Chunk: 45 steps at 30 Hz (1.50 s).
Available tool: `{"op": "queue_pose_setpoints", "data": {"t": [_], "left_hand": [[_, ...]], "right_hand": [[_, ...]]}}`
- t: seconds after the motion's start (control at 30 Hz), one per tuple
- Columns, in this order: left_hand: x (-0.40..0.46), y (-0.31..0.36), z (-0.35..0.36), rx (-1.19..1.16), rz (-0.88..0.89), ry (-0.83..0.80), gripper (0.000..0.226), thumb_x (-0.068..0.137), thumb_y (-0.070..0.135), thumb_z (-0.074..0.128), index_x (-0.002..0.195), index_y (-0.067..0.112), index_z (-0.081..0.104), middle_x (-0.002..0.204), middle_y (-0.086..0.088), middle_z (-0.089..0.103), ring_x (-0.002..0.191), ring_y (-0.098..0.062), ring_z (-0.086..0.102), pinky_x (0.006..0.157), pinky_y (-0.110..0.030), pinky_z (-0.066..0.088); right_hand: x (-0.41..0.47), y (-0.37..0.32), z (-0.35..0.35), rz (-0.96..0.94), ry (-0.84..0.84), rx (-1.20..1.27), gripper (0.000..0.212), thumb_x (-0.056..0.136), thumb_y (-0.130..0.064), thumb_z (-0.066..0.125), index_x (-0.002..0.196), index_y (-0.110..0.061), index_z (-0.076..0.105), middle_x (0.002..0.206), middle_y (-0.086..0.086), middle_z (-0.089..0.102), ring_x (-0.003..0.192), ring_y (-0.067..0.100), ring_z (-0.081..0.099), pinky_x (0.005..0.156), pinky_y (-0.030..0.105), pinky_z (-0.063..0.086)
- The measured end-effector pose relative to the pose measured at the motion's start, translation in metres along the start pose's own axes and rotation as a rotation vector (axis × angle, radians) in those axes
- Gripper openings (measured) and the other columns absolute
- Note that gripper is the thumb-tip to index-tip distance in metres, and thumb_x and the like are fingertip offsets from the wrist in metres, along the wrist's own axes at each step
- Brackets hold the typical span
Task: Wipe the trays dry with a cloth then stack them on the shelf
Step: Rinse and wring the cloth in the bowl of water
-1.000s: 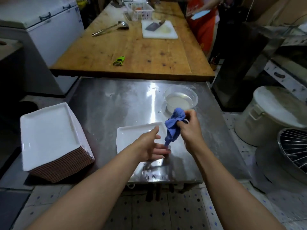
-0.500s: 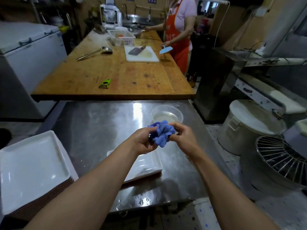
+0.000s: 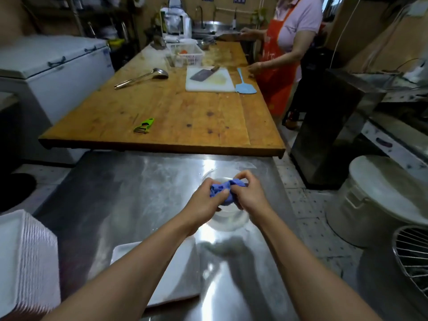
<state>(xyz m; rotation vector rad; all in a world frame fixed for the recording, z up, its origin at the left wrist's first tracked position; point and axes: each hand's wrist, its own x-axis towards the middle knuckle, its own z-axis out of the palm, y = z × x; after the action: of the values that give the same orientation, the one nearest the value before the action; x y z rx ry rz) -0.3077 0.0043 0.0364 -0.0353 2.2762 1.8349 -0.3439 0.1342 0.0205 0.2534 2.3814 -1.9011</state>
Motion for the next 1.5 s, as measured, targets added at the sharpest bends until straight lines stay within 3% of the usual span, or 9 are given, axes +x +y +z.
{"op": "queue_pose_setpoints", "data": {"t": [0.13, 0.23, 0.37, 0.5, 0.7, 0.9, 1.03, 1.23, 1.5], "left_hand": [[0.033, -0.006, 0.012, 0.076, -0.056, 0.099, 0.007, 0.094, 0.013, 0.045, 0.088, 0.016, 0.046, 0.081, -0.003, 0.055, 0.063, -0.012, 0.048, 0.052, -0.019, 0.041], [0.056, -0.005, 0.013, -0.165, -0.214, 0.120, 0.017, 0.097, 0.006, 0.038, 0.086, 0.013, 0.048, 0.068, -0.008, 0.049, 0.049, -0.011, 0.040, 0.042, -0.019, 0.036], [0.074, 0.000, 0.010, -0.558, -0.437, 0.075, 0.023, 0.095, -0.001, 0.031, 0.083, 0.010, 0.048, 0.051, -0.004, 0.048, 0.034, -0.005, 0.032, 0.033, -0.013, 0.028], [0.082, 0.006, 0.011, -0.618, -0.488, -0.026, 0.022, 0.096, 0.004, 0.033, 0.087, 0.006, 0.053, 0.058, -0.004, 0.046, 0.038, -0.006, 0.033, 0.032, -0.014, 0.030], [0.087, -0.005, 0.012, -0.231, -0.158, -0.144, 0.010, 0.101, 0.016, 0.038, 0.097, 0.012, 0.047, 0.077, 0.000, 0.046, 0.056, -0.008, 0.041, 0.049, -0.019, 0.039], [0.110, -0.028, 0.011, 0.717, 0.208, 0.045, 0.016, 0.096, 0.022, 0.047, 0.094, 0.016, 0.032, 0.074, 0.009, 0.042, 0.062, -0.006, 0.042, 0.050, -0.019, 0.028], [0.116, -0.040, 0.006, 0.879, 0.275, 0.029, 0.018, 0.097, 0.023, 0.045, 0.089, 0.019, 0.029, 0.069, 0.008, 0.038, 0.056, -0.010, 0.038, 0.047, -0.023, 0.021], [0.123, -0.056, 0.004, 1.043, 0.294, -0.014, 0.011, 0.095, 0.017, 0.045, 0.093, 0.014, 0.035, 0.083, -0.013, 0.060, 0.062, -0.024, 0.038, 0.054, -0.032, 0.024], [0.129, -0.067, 0.003, 1.127, 0.320, -0.011, 0.011, 0.094, 0.017, 0.047, 0.101, 0.010, 0.042, 0.087, -0.012, 0.061, 0.061, -0.026, 0.039, 0.055, -0.032, 0.026]], "right_hand": [[0.031, 0.006, -0.012, -0.036, -0.062, -0.054, 0.016, 0.080, -0.003, 0.056, 0.068, -0.015, 0.054, 0.060, 0.009, 0.054, 0.052, 0.020, 0.046, 0.045, 0.025, 0.034], [0.041, 0.014, -0.025, -0.123, -0.182, -0.036, 0.017, 0.090, -0.009, 0.052, 0.096, -0.019, 0.064, 0.084, 0.005, 0.064, 0.067, 0.016, 0.057, 0.054, 0.022, 0.046], [0.045, 0.021, -0.032, -0.381, -0.344, -0.241, 0.043, 0.095, -0.027, 0.051, 0.136, -0.037, 0.042, 0.115, -0.025, 0.045, 0.105, -0.009, 0.048, 0.085, 0.003, 0.037], [0.052, 0.019, -0.014, -0.456, -0.197, -0.329, 0.013, 0.097, -0.030, 0.046, 0.088, -0.025, 0.054, 0.079, -0.010, 0.052, 0.077, 0.010, 0.049, 0.068, 0.023, 0.036], [0.080, 0.013, -0.005, -0.289, -0.129, -0.510, 0.031, 0.100, -0.030, 0.033, 0.072, -0.017, 0.039, 0.065, -0.006, 0.041, 0.071, 0.023, 0.042, 0.061, 0.028, 0.023], [0.101, 0.008, -0.005, -0.199, -0.268, -0.558, 0.037, 0.098, -0.023, 0.034, 0.065, -0.011, 0.045, 0.066, 0.008, 0.053, 0.068, 0.025, 0.047, 0.059, 0.033, 0.033], [0.108, 0.019, 0.003, -0.024, -0.299, -0.471, 0.039, 0.094, -0.018, 0.033, 0.058, -0.014, 0.045, 0.056, 0.001, 0.047, 0.050, 0.014, 0.037, 0.038, 0.021, 0.027], [0.115, 0.030, 0.011, 0.129, -0.331, -0.475, 0.034, 0.092, -0.010, 0.033, 0.060, -0.013, 0.043, 0.059, 0.006, 0.039, 0.051, 0.018, 0.031, 0.046, 0.025, 0.024], [0.122, 0.040, 0.015, 0.161, -0.338, -0.515, 0.035, 0.098, -0.021, 0.036, 0.063, -0.019, 0.040, 0.063, 0.001, 0.038, 0.053, 0.013, 0.034, 0.049, 0.024, 0.030]]}}
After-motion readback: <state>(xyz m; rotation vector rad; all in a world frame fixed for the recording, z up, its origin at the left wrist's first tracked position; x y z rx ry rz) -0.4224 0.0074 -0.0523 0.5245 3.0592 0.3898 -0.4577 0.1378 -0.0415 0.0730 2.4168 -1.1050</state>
